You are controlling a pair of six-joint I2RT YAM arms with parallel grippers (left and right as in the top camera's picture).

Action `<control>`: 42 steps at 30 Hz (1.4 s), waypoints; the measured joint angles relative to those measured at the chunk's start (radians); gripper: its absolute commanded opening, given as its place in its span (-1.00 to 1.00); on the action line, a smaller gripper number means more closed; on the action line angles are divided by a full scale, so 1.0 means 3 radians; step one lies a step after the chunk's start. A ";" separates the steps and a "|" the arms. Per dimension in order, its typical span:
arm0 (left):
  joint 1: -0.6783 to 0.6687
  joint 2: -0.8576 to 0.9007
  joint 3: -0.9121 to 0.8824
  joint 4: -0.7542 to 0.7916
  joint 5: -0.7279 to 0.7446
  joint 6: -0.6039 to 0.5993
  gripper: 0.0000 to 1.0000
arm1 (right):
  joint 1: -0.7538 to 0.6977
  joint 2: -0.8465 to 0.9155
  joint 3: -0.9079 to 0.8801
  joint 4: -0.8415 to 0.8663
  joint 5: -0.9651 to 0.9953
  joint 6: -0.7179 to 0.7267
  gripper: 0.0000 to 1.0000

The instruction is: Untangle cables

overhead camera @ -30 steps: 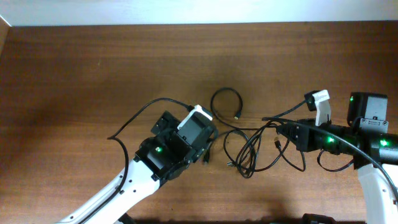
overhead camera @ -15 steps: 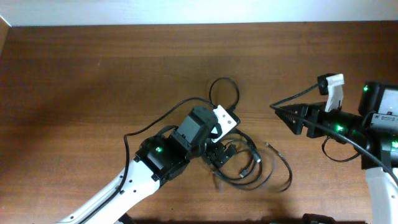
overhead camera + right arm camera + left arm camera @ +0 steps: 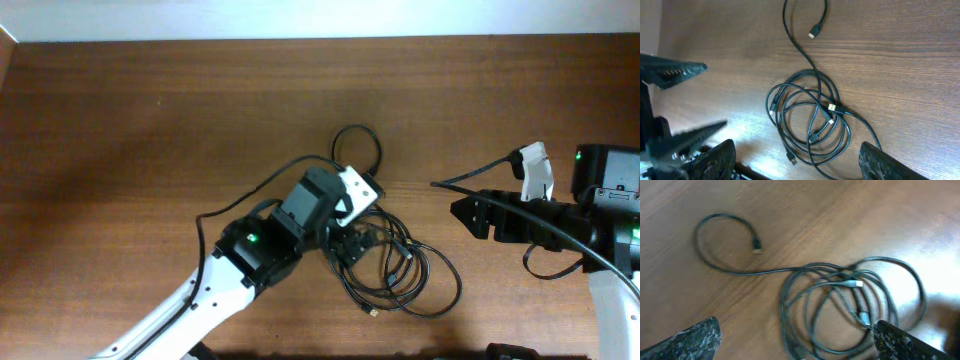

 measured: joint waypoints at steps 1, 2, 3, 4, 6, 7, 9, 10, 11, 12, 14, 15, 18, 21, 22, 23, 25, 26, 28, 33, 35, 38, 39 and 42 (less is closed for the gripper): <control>0.0092 0.0000 0.0000 0.0000 0.0008 -0.0013 0.98 | 0.0000 0.0000 0.0000 0.0001 0.0008 -0.0006 0.56; 0.0240 0.0000 0.0000 0.0000 0.0045 -0.0043 0.98 | 0.0000 0.0000 0.0000 0.0000 0.0010 -0.0009 0.56; 0.0370 0.0000 0.0000 -0.0001 0.0078 -0.0060 0.98 | 0.0000 0.0000 0.0000 0.0000 0.0018 -0.0014 0.55; 0.0463 0.0000 0.0000 -0.0001 0.0123 -0.0060 0.98 | 0.0000 0.0000 -0.0001 0.0001 0.0019 -0.0022 0.56; 0.0815 0.0000 0.0000 -0.0024 0.0272 -0.0052 0.98 | 0.0000 0.0000 -0.0003 -0.0020 0.0019 -0.0033 0.56; 0.0895 0.0000 0.0000 -0.0025 0.0338 -0.0032 0.98 | 0.0000 0.0000 -0.0003 -0.0023 0.0020 -0.0033 0.56; 0.1113 0.0000 0.0000 -0.0027 0.0554 0.0020 0.98 | 0.0000 0.0000 -0.0003 -0.0025 0.0020 -0.0034 0.56; 0.1280 0.0000 0.0000 -0.0025 0.0656 0.0079 0.98 | 0.0003 0.0000 -0.0003 -0.0022 0.0020 -0.0033 0.56; 0.1427 0.0000 0.0000 -0.0025 0.0792 0.0186 0.98 | 0.0013 0.0000 -0.0003 -0.0022 0.0020 -0.0034 0.55; 0.1534 0.0000 0.0000 -0.0027 0.0932 0.0294 0.98 | 0.0064 0.0005 -0.0003 -0.0005 0.0029 -0.0033 0.56; 0.1639 0.0000 0.0000 -0.0027 0.1073 0.0395 0.98 | 0.0224 0.0053 -0.0003 0.0019 0.0036 -0.0033 0.55; 0.1677 0.0000 0.0000 -0.0029 0.1122 0.0441 0.98 | 0.0329 0.0106 -0.0003 0.0038 0.0036 -0.0036 0.54; 0.1694 0.0000 0.0000 -0.0031 0.1204 0.0495 0.98 | 0.0753 0.0439 -0.0003 0.0067 0.0070 -0.0031 0.49; 0.1694 0.0000 0.0000 -0.0031 0.1222 0.0519 0.98 | 0.1108 0.0810 -0.0003 0.0067 0.0286 0.0112 0.48; 0.1694 0.0000 0.0000 -0.0029 0.1222 0.0520 0.98 | 0.1180 0.0894 -0.0003 0.0079 0.0334 0.0146 0.48; 0.1694 0.0000 0.0000 -0.0031 0.1226 0.0528 0.98 | 0.1320 0.1078 -0.0003 0.0108 0.0420 0.0206 0.47; 0.1694 0.0000 0.0000 -0.0033 0.1232 0.0529 0.98 | 0.1484 0.1314 -0.0005 0.0191 0.0465 0.0228 0.34; 0.1694 0.0000 0.0000 -0.0036 0.1232 0.0529 0.98 | 0.1595 0.1471 -0.0005 0.0219 0.0483 0.0242 0.33; 0.1694 0.0000 0.0000 -0.0036 0.1232 0.0529 0.98 | 0.1774 0.1722 -0.0009 0.0181 0.0504 0.0264 0.32; 0.1694 0.0000 0.0000 -0.0037 0.1233 0.0529 0.98 | 0.1952 0.1863 -0.0160 0.0196 0.0928 0.0656 0.30; 0.1694 0.0000 0.0000 -0.0034 0.1233 0.0529 0.98 | 0.1953 0.1867 -0.0292 0.0337 0.0971 0.0731 0.23; 0.1694 0.0000 0.0000 -0.0041 0.1233 0.0529 0.98 | 0.1971 0.1872 -0.0516 0.0552 0.0968 0.0828 0.22; 0.1694 0.0000 0.0000 -0.0037 0.1233 0.0529 0.98 | 0.2001 0.1873 -0.0595 0.0595 0.0961 0.0835 0.22; 0.1694 0.0000 0.0000 -0.0039 0.1235 0.0529 0.98 | 0.2136 0.1874 -0.0716 0.0792 0.0926 0.0904 0.22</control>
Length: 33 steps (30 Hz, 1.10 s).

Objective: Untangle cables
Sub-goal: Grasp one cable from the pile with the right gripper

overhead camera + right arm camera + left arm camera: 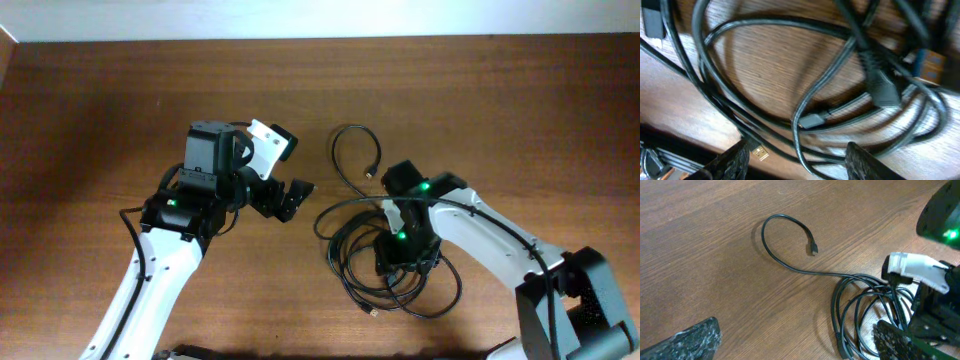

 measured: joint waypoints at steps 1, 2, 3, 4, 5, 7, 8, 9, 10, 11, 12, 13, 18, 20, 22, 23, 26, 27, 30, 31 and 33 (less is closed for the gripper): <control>0.0000 0.0000 0.0000 0.0000 -0.0001 0.0000 0.98 | 0.0051 0.0000 -0.0042 0.0097 -0.0001 0.0029 0.22; 0.0000 0.0000 0.0000 0.0001 0.0000 0.0000 0.98 | 0.0108 0.0000 -0.0088 0.0202 -0.0005 0.0085 0.22; 0.0000 0.0000 0.0000 0.0003 -0.0001 0.0000 0.98 | 0.0146 0.0000 -0.0117 0.0294 -0.0014 0.0120 0.22; 0.0000 0.0000 0.0000 0.0001 0.0000 0.0000 0.98 | 0.0174 0.0005 -0.0136 0.0393 -0.0013 0.0174 0.22; 0.0000 0.0000 0.0000 0.0000 -0.0001 0.0000 0.98 | 0.0197 0.0005 -0.0136 0.0468 -0.0014 0.0200 0.22; 0.0000 0.0000 0.0000 0.0001 -0.0001 0.0000 0.98 | 0.0239 0.0005 -0.0136 0.0549 -0.0014 0.0256 0.22; 0.0000 0.0000 0.0000 0.0003 -0.0001 0.0000 0.98 | 0.0254 0.0005 -0.0136 0.0580 -0.0014 0.0268 0.22; 0.0000 0.0000 0.0000 0.0001 0.0000 0.0000 0.98 | 0.0257 0.0005 -0.0136 0.0593 -0.0013 0.0272 0.22; 0.0000 0.0000 0.0000 0.0001 -0.0001 0.0000 0.98 | 0.0259 0.0005 -0.0136 0.0614 -0.0004 0.0277 0.22; 0.0000 0.0000 0.0000 0.0003 -0.0001 0.0000 0.98 | 0.0259 0.0005 -0.0136 0.0627 0.0015 0.0285 0.22; 0.0000 0.0000 0.0000 0.0001 0.0000 0.0000 0.98 | 0.0259 0.0005 -0.0136 0.0627 0.0041 0.0289 0.22; 0.0000 0.0000 0.0000 0.0001 -0.0001 0.0000 0.98 | 0.0259 0.0005 -0.0136 0.0643 0.0081 0.0287 0.22; 0.0000 0.0000 0.0000 0.0000 0.0000 0.0000 0.98 | 0.0259 0.0011 -0.0291 0.0880 0.0225 0.0291 0.22; 0.0000 0.0000 0.0000 0.0003 -0.0001 0.0000 0.98 | 0.0261 0.0004 -0.0417 0.1011 0.0238 0.0309 0.21; 0.0000 0.0000 0.0000 0.0001 -0.0001 0.0000 0.98 | 0.0261 -0.0028 -0.0465 0.1128 0.0237 0.0364 -0.49; 0.0000 0.0000 0.0000 0.0001 -0.0001 0.0000 0.98 | 0.0262 -0.0037 -0.0488 0.1165 0.0242 0.0389 -0.81; 0.0000 0.0000 0.0000 0.0000 -0.0001 0.0000 0.98 | 0.0261 -0.0017 -0.0543 0.1236 0.0261 0.0413 -0.92; 0.0000 0.0000 0.0000 0.0001 -0.0001 0.0000 0.98 | 0.0262 -0.0018 -0.0543 0.1237 0.0261 0.0413 -0.92; 0.0000 0.0000 0.0000 0.0001 -0.0001 0.0000 0.98 | 0.0234 -0.0003 -0.0479 0.0950 0.0263 0.0416 -0.92; 0.0000 0.0000 0.0000 0.0005 -0.0001 0.0000 0.98 | 0.0198 0.0022 -0.0383 0.0669 0.0273 0.0369 -0.92; 0.0000 0.0000 -0.0001 0.0000 -0.0001 0.0000 0.98 | 0.0081 0.0052 0.0122 -0.0011 0.0366 0.0228 -0.92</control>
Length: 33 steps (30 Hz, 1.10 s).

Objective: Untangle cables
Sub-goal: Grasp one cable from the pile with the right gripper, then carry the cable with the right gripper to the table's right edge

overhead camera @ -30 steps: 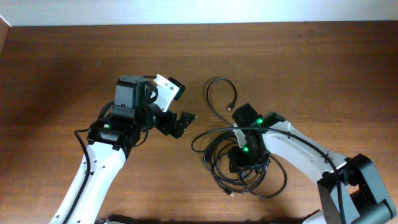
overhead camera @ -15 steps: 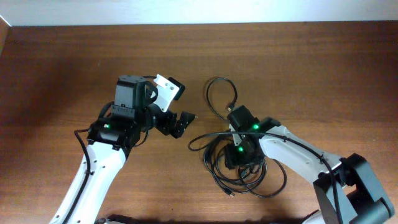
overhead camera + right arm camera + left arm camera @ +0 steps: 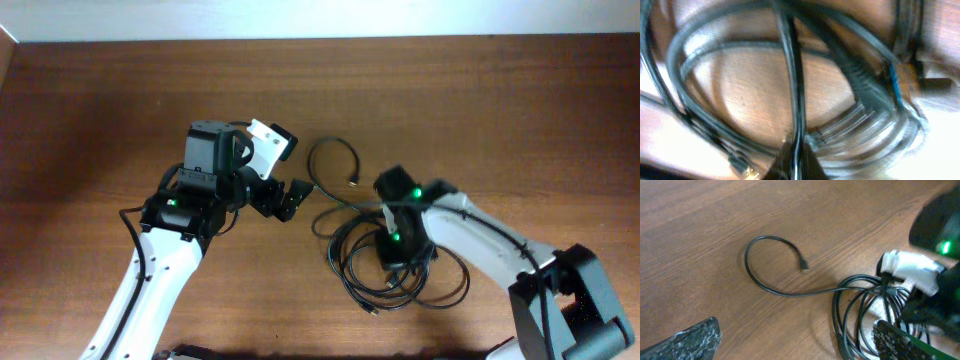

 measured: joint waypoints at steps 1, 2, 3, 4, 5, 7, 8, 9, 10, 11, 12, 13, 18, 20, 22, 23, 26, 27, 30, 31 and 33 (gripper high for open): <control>0.0000 0.0000 -0.0003 0.0006 0.0000 0.0001 0.98 | -0.0015 -0.0017 0.0336 -0.0366 0.0118 -0.0048 -0.92; 0.0000 0.0000 -0.0003 -0.0001 0.0004 0.0000 0.98 | -0.0020 -0.0045 0.0708 -0.0570 0.0239 -0.0069 -0.92; 0.0000 0.0000 -0.0003 0.0011 0.0010 0.0000 0.98 | -0.0020 -0.0081 0.1064 -0.0735 0.0343 -0.0081 -0.92; 0.0000 0.0000 -0.0003 0.0001 0.0014 0.0000 0.98 | -0.0020 -0.0122 0.1484 -0.0918 0.0458 -0.0095 -0.92; 0.0000 0.0000 -0.0004 0.0001 0.0014 0.0001 0.98 | -0.0020 -0.0160 0.1812 -0.1016 0.0526 -0.0109 -0.92; 0.0000 0.0000 -0.0005 0.0001 0.0017 0.0000 0.98 | -0.0025 -0.0196 0.2426 -0.1139 0.0613 -0.0128 -0.93; 0.0000 0.0000 -0.0005 -0.0001 0.0023 0.0000 0.98 | -0.0041 -0.0221 0.2792 -0.1160 0.0642 -0.0131 -0.93; 0.0000 0.0000 -0.0005 0.0004 0.0023 0.0000 0.98 | -0.0057 -0.0228 0.2946 -0.1204 0.0650 -0.0132 -0.92; 0.0000 0.0000 -0.0005 0.0000 0.0024 0.0000 0.98 | -0.0086 -0.0229 0.3124 -0.1221 0.0660 -0.0134 -0.92; 0.0000 0.0000 -0.0005 0.0001 0.0023 0.0000 0.98 | -0.0127 -0.0235 0.3286 -0.1240 0.0673 -0.0134 -0.92; 0.0000 0.0000 -0.0005 0.0001 0.0023 0.0000 0.98 | -0.0160 -0.0240 0.3381 -0.1258 0.0684 -0.0135 -0.92; 0.0000 0.0000 -0.0005 0.0001 0.0023 0.0000 0.98 | -0.0196 -0.0242 0.3459 -0.1272 0.0687 -0.0134 -0.93; 0.0000 0.0000 -0.0005 0.0000 0.0024 0.0000 0.98 | -0.0425 -0.0242 0.3553 -0.1298 0.0916 -0.0169 -0.93; 0.0000 0.0000 -0.0005 0.0000 0.0024 0.0000 0.98 | -0.0544 -0.0242 0.3563 -0.1292 0.1030 -0.0170 -0.93; 0.0000 0.0000 -0.0005 0.0001 0.0024 0.0000 0.98 | -0.0793 -0.0242 0.3572 -0.1265 0.1195 -0.0173 -0.92; 0.0000 0.0000 -0.0005 0.0001 0.0023 0.0000 0.98 | -0.0905 -0.0242 0.3572 -0.1236 0.1235 -0.0172 -0.92; 0.0000 0.0000 -0.0005 0.0004 0.0023 0.0000 0.98 | -0.1338 -0.0242 0.3572 -0.1082 0.1326 -0.0182 -0.92; 0.0000 0.0000 -0.0005 0.0000 0.0024 0.0000 0.98 | -0.1488 -0.0242 0.3572 -0.1033 0.1339 -0.0183 -0.92; 0.0000 0.0000 -0.0005 0.0001 0.0024 0.0000 0.98 | -0.1887 -0.0242 0.3572 -0.0935 0.1362 -0.0191 -0.92; 0.0000 0.0000 -0.0005 0.0003 0.0024 0.0000 0.98 | -0.2007 -0.0240 0.3572 -0.0842 0.1364 -0.0196 -0.92; 0.0000 0.0000 -0.0005 0.0001 0.0023 0.0000 0.98 | -0.2251 -0.0239 0.3572 -0.0647 0.1369 -0.0196 -0.93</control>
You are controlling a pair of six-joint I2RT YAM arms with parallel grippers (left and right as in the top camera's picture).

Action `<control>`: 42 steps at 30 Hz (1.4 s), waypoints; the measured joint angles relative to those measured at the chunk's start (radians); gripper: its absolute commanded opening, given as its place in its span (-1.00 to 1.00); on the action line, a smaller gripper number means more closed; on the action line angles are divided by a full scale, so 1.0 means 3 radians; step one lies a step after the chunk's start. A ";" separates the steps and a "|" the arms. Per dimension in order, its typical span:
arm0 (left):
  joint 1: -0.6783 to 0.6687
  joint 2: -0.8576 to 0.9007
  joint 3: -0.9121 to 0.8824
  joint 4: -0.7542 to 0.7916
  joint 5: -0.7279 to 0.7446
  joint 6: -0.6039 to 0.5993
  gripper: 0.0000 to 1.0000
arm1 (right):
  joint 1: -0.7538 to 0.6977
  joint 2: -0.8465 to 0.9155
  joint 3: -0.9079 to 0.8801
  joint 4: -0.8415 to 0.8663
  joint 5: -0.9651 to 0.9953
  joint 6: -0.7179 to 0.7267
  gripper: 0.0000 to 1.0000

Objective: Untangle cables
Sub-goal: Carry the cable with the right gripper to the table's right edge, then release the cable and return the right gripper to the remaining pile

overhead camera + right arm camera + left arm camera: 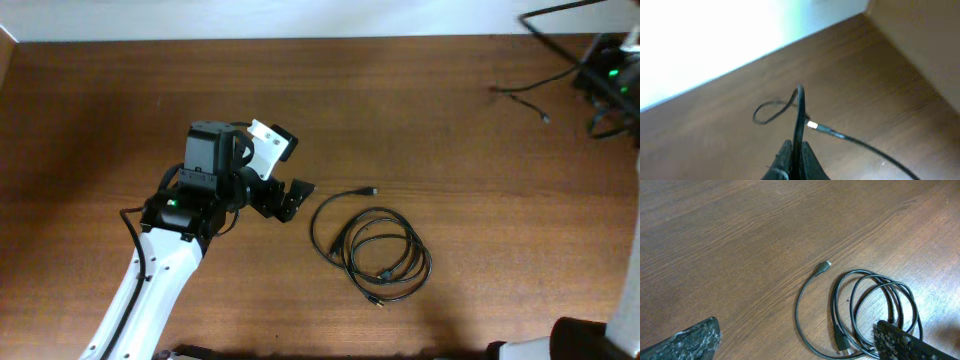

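One black cable lies as a loose coil [378, 252] on the brown table, its free plug [372, 190] pointing back and right. The left wrist view shows the same coil [875, 311] and plug [824, 269]. My left gripper [293, 200] hangs open just left of the coil, holding nothing; in its own view the left gripper [796, 330] has one finger over the coil's right side. My right gripper [606, 78] is at the far right back corner, shut on a second thin black cable [799, 107] whose tail [520, 93] trails left over the table.
The tabletop's back edge [320, 40] meets a white wall. A pale side wall [920, 45] rises close to the right gripper. My left arm [160, 270] slants in from the front left.
My right gripper was down in the tangle, shut on a strand. It is now at the far right back corner with that cable. The coil left behind is thinner, with its loose end shorter.
First my left gripper hung open over the tangled pile while the right arm waited open at the right edge. Then the left arm stood to the left and the right gripper was in the pile, later shut on a strand. One cable is now apart from the other.
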 measured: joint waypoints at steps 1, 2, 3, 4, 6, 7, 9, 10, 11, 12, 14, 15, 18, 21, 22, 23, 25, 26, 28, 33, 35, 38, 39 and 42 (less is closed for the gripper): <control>0.0000 0.0000 0.0000 0.0000 0.0001 0.0000 0.98 | -0.0083 0.0006 0.0000 0.0067 0.0004 -0.0006 -0.92; 0.0000 0.0000 0.0000 -0.0001 0.0001 0.0000 0.98 | -0.0193 0.0036 0.0006 0.0212 0.0011 -0.0010 -0.93; 0.0000 0.0000 0.0000 0.0001 0.0001 0.0000 0.98 | -0.0249 0.0058 0.0006 0.0271 0.0011 -0.0022 -0.93; 0.0000 0.0000 0.0000 -0.0004 0.0001 0.0000 0.98 | -0.0299 0.0090 0.0006 0.0371 0.0013 -0.0050 -0.93; 0.0000 0.0000 0.0000 0.0001 0.0001 0.0000 0.98 | -0.0440 0.0270 0.0011 0.0601 0.0014 -0.0281 -0.92; 0.0000 0.0000 0.0000 0.0000 0.0001 0.0000 0.98 | -0.0481 0.0331 0.0011 0.0696 0.0014 -0.0351 -0.92; 0.0000 0.0000 0.0000 0.0000 0.0001 0.0000 0.98 | -0.0571 0.0515 0.0018 0.0916 0.0013 -0.0451 -0.92; 0.0000 0.0000 0.0000 -0.0001 0.0001 0.0000 0.98 | -0.0650 0.0650 0.0019 0.1052 0.0013 -0.0487 -0.92; 0.0000 0.0000 0.0000 -0.0003 0.0000 0.0000 0.98 | -0.0721 0.0777 0.0019 0.1146 0.0013 -0.0507 -0.93; 0.0000 0.0000 0.0000 0.0003 0.0000 0.0000 0.98 | -0.0781 0.0891 0.0018 0.1233 0.0013 -0.0523 -0.93; 0.0000 0.0000 0.0000 0.0005 0.0000 0.0000 0.98 | -0.0919 0.1167 0.0017 0.1493 0.0014 -0.0570 -0.92; 0.0000 0.0000 0.0000 0.0004 0.0001 0.0000 0.98 | -0.0985 0.1287 0.0018 0.1677 0.0013 -0.0576 -0.92; 0.0000 0.0000 0.0000 0.0000 0.0000 0.0000 0.98 | -0.1138 0.1480 0.0013 0.2124 0.0014 -0.0652 -0.92; 0.0000 0.0000 0.0000 0.0000 0.0001 0.0000 0.98 | -0.1221 0.1490 0.0013 0.2487 0.0022 -0.1019 -0.92; 0.0000 0.0000 0.0000 0.0004 0.0001 0.0000 0.98 | -0.1230 0.1492 0.0013 0.2488 0.0023 -0.1165 -0.92; 0.0000 0.0000 0.0000 -0.0001 0.0001 0.0000 0.98 | -0.1239 0.1492 0.0013 0.2486 0.0023 -0.1272 -0.92; 0.0000 0.0000 0.0000 0.0000 0.0001 0.0000 0.98 | -0.1265 0.1502 0.0013 0.2436 0.0022 -0.1462 -0.92; 0.0000 0.0000 0.0000 0.0001 0.0001 0.0000 0.98 | -0.1292 0.1530 0.0013 0.2397 0.0022 -0.1511 -0.93; 0.0000 0.0000 0.0000 0.0000 0.0001 0.0000 0.98 | -0.1376 0.1686 0.0008 0.2266 0.0022 -0.1545 -0.92; 0.0000 0.0000 0.0000 0.0000 0.0001 0.0000 0.98 | -0.1460 0.2159 -0.0090 0.1958 0.0022 -0.1584 -0.34; 0.0000 0.0000 0.0000 0.0000 0.0001 0.0000 0.98 | -0.1460 0.2185 -0.0098 0.1881 0.0020 -0.1602 0.98; 0.0000 0.0000 0.0000 0.0000 0.0001 0.0000 0.98 | -0.1460 0.2182 -0.0098 0.1726 0.0022 -0.1603 0.98; 0.0000 0.0000 0.0000 -0.0001 0.0001 0.0000 0.98 | -0.1460 0.2182 -0.0098 0.1670 0.0022 -0.1605 0.98; 0.0000 0.0000 0.0000 0.0001 0.0000 0.0000 0.98 | -0.1460 0.2182 -0.0095 0.1343 -0.0200 -0.1592 0.98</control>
